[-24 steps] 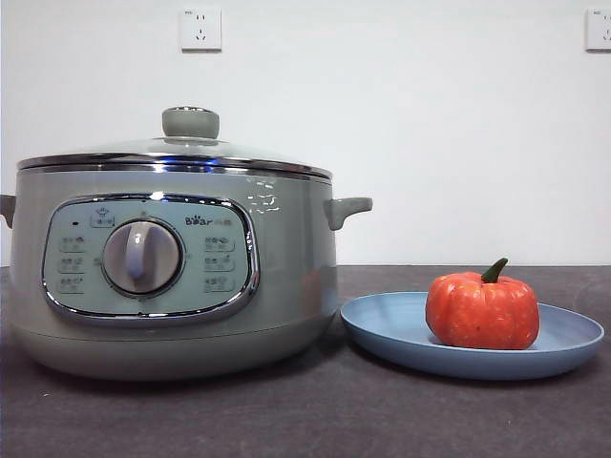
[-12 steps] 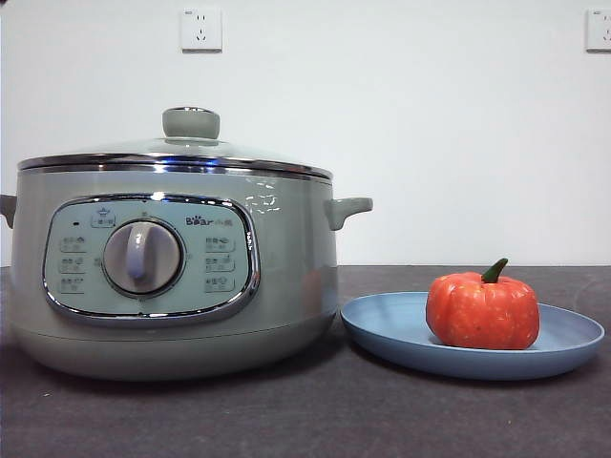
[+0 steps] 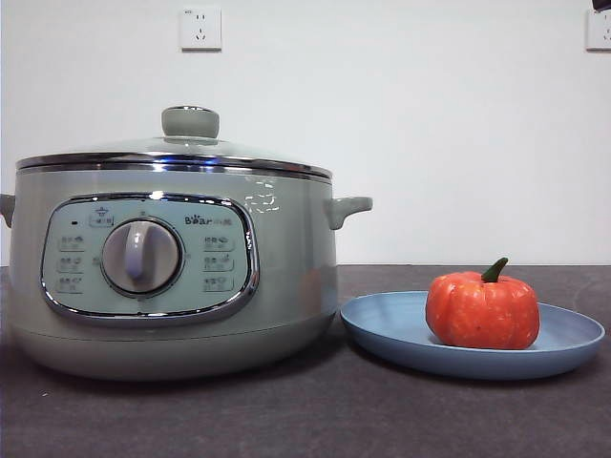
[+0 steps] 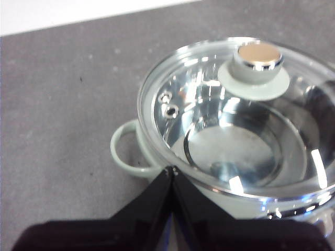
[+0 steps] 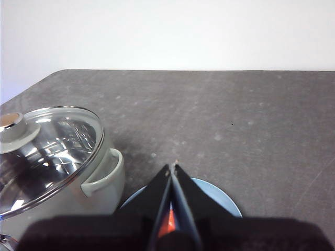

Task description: Take the pumpkin out from the steamer,put the pumpkin in the blue plate,close the lid

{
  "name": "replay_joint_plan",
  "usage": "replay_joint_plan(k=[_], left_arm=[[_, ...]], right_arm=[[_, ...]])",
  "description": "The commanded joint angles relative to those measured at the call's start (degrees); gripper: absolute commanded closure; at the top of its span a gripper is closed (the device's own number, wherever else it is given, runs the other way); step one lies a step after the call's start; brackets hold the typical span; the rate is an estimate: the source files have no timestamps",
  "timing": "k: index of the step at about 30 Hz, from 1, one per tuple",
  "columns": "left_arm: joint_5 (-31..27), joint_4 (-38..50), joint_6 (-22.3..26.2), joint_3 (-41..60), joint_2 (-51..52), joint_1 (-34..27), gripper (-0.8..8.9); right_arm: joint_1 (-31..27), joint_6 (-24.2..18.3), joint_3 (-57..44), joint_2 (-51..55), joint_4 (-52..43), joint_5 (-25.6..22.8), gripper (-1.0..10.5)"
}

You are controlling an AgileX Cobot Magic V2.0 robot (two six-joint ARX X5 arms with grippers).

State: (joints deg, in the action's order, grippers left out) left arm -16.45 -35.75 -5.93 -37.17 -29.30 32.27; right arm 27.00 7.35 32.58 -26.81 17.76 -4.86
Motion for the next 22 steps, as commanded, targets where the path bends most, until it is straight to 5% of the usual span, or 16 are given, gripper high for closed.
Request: replay_joint_plan(k=[1, 22], left_arm=[[0.09, -0.33, -0.48, 0.04, 0.13, -0.09, 8.17], [0.00, -0.28, 0.22, 0.04, 0.26, -0.22, 8.17]], right_arm=[[0.07, 0.70, -0.22, 0.09, -0.35, 0.00, 9.5], [0.07, 0.70, -0.22, 0.09, -0.31, -0.02, 9.5]])
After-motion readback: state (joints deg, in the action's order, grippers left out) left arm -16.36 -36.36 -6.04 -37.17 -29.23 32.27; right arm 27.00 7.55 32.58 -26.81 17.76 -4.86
